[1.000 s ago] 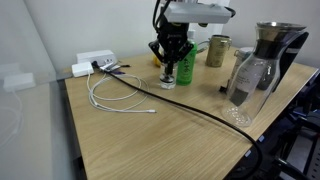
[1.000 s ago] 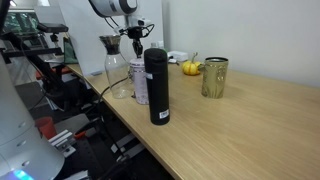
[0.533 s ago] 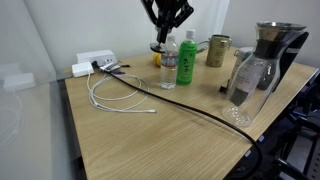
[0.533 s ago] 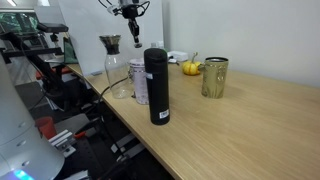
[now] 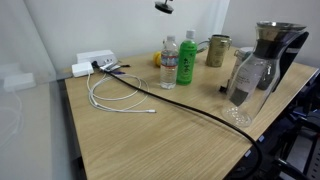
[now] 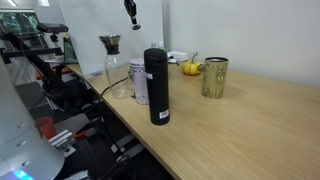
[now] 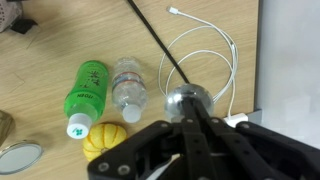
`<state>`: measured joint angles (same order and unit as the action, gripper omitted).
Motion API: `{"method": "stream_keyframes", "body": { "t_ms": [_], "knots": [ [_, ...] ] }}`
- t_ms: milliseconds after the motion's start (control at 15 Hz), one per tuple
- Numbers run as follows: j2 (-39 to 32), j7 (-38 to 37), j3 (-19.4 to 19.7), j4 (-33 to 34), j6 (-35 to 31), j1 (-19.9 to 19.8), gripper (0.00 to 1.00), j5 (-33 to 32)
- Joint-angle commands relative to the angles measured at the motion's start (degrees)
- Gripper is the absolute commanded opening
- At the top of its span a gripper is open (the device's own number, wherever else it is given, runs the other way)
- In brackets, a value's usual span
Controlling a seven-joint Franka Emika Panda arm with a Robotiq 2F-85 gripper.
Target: Pick up the silver lid from the left side of the table and place it on top of the clear bottle
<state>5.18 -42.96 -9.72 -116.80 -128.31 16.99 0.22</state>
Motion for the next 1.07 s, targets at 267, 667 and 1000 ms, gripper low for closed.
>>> {"method": "stream_keyframes", "body": {
  "t_ms": [267, 667, 1000],
  "knots": [
    [9.0, 0.7, -1.3, -0.9, 10.4, -5.2, 0.01, -1.5],
    [16.7, 0.0, -1.6, -2.5, 24.0, -7.6, 0.01, -0.5],
    [20.8, -0.1, -1.9, -5.9, 28.9, -7.9, 0.01, 2.8]
  ]
}}
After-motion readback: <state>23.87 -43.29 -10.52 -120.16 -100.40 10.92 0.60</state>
